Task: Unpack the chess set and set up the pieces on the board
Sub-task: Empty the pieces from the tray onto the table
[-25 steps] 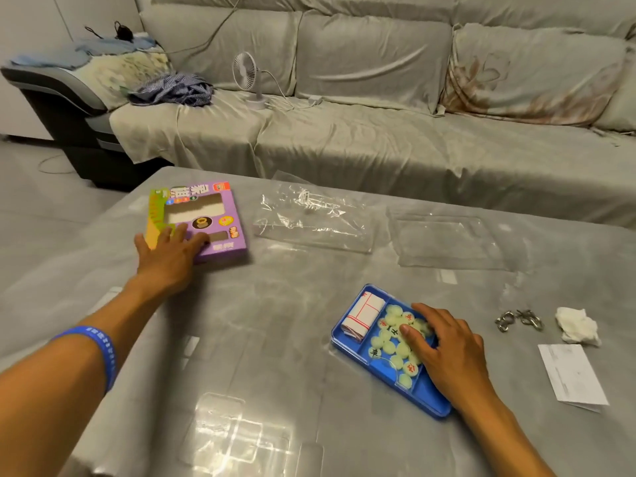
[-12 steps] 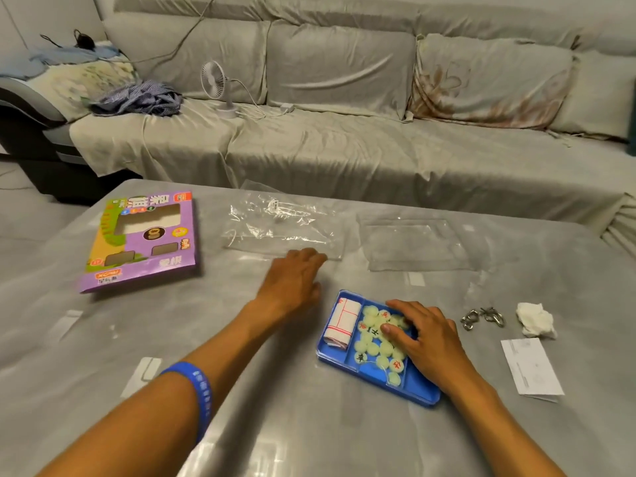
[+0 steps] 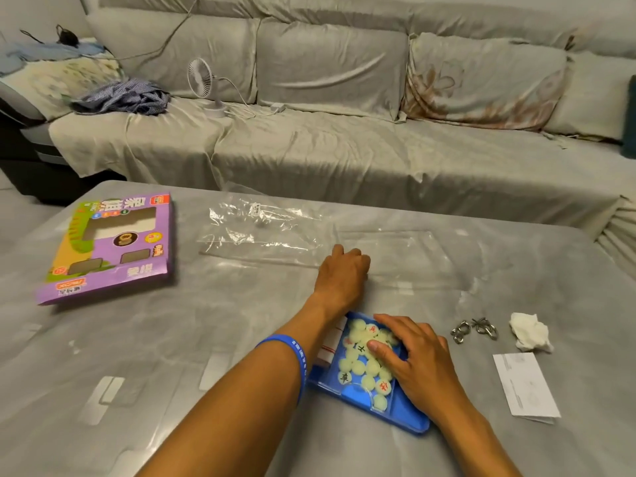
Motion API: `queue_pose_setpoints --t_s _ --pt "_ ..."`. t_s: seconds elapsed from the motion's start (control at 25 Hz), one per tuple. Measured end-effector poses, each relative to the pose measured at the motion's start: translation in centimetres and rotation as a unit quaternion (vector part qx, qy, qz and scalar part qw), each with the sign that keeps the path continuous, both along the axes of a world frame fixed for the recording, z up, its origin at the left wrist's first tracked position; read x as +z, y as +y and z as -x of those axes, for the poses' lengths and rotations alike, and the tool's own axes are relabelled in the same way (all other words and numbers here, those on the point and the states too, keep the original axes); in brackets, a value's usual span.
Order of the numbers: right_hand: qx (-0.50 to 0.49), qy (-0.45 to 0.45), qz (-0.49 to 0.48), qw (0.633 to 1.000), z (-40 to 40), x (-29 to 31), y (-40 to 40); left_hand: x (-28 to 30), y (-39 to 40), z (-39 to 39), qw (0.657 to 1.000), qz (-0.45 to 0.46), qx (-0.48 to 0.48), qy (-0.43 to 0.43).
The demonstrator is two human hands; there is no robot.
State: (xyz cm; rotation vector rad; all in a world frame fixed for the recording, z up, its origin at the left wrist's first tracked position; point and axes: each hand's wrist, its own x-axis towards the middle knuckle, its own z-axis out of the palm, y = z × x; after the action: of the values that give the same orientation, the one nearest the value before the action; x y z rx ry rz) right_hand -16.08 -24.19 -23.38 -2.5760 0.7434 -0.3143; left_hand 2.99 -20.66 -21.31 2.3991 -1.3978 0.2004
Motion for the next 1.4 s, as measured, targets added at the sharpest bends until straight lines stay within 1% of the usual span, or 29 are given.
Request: queue_pose_setpoints --t_s 0.12,0.2,0.32,0.4,0.52,0.56,0.64,0.76,0.84,0.88,0.92,0.96,1.0,1.04,1.08,1.12,1.16,1.2,1.24,1.28,1.32,1.4 --pt "-0.004 0.003 -0.010 1.000 0.1 -0.1 -0.1 2.4 3.0 -1.1 0.995 0.098 0.020 0.012" --pt "-0.007 0.007 -0.019 1.000 0.1 -0.1 -0.2 4.5 7.0 -3.7 0.989 0.144 0.045 -0.004" --pt "-0.007 0.005 -0.022 1.000 -0.3 -0.1 0.1 6.4 15.0 -8.8 0.970 0.188 0.151 -0.010" --pt "-0.003 0.013 -0.027 1.000 -0.6 0.1 1.0 5.9 20.4 -11.8 0.955 0.178 0.236 0.000" --pt "0.013 0.022 -0.032 0.999 -1.5 0.6 1.8 3.7 26.7 -14.5 0.931 0.103 0.351 0.017" --pt "0.020 0.024 -0.034 0.999 -1.8 0.8 1.9 3.0 28.1 -15.0 0.925 0.084 0.370 0.029" --pt "0.031 0.026 -0.034 0.999 -2.1 0.9 2.0 2.2 29.8 -15.8 0.917 0.076 0.388 0.057" --pt "0.032 0.029 -0.029 0.999 -2.2 0.8 2.0 2.8 30.5 -16.2 0.899 0.040 0.426 0.097" --pt "0.033 0.026 -0.027 0.999 -2.3 0.8 1.9 3.9 30.4 -14.8 0.884 0.023 0.459 0.086" --pt "0.036 0.025 -0.028 0.999 -2.4 0.9 1.9 4.3 30.2 -13.6 0.888 0.033 0.455 0.055" --pt "0.037 0.028 -0.025 0.999 -2.4 1.0 2.1 4.4 29.6 -11.9 0.904 0.060 0.424 0.017" --pt "0.032 0.032 -0.014 0.999 -2.4 1.2 2.2 4.3 28.8 -9.6 0.926 0.097 0.366 -0.005" --pt "0.016 0.036 0.009 0.999 -2.3 1.4 2.5 4.0 27.5 -6.7 0.950 0.123 0.286 0.013" --pt "-0.005 0.032 0.041 0.999 -2.2 1.8 3.0 3.7 25.9 -3.5 0.970 0.127 0.197 0.062" --pt "-0.015 0.022 0.071 0.997 -1.9 2.3 3.6 3.1 24.1 -0.5 0.982 0.092 0.115 0.119" --pt "0.002 0.010 0.088 0.996 -1.3 2.8 4.3 2.5 22.3 2.1 0.986 0.026 0.047 0.156" --pt "0.044 0.013 0.096 0.994 -0.6 3.3 5.0 1.9 20.6 3.8 0.985 -0.039 -0.003 0.171" --pt "0.096 0.039 0.105 0.989 0.1 3.7 5.7 1.3 19.1 4.7 0.979 -0.090 -0.038 0.179" --pt "0.140 0.078 0.124 0.979 0.5 3.8 6.4 1.0 18.1 4.9 0.973 -0.123 -0.061 0.184" --pt "0.168 0.106 0.157 0.967 0.8 3.7 7.1 0.6 17.6 4.6 0.972 -0.134 -0.075 0.180" --pt "0.180 0.112 0.203 0.956 1.0 3.5 7.7 0.1 17.5 4.3 0.974 -0.127 -0.079 0.168" --pt "0.180 0.082 0.290 0.937 1.1 2.9 8.5 -1.0 17.7 4.2 0.981 -0.097 -0.081 0.147"
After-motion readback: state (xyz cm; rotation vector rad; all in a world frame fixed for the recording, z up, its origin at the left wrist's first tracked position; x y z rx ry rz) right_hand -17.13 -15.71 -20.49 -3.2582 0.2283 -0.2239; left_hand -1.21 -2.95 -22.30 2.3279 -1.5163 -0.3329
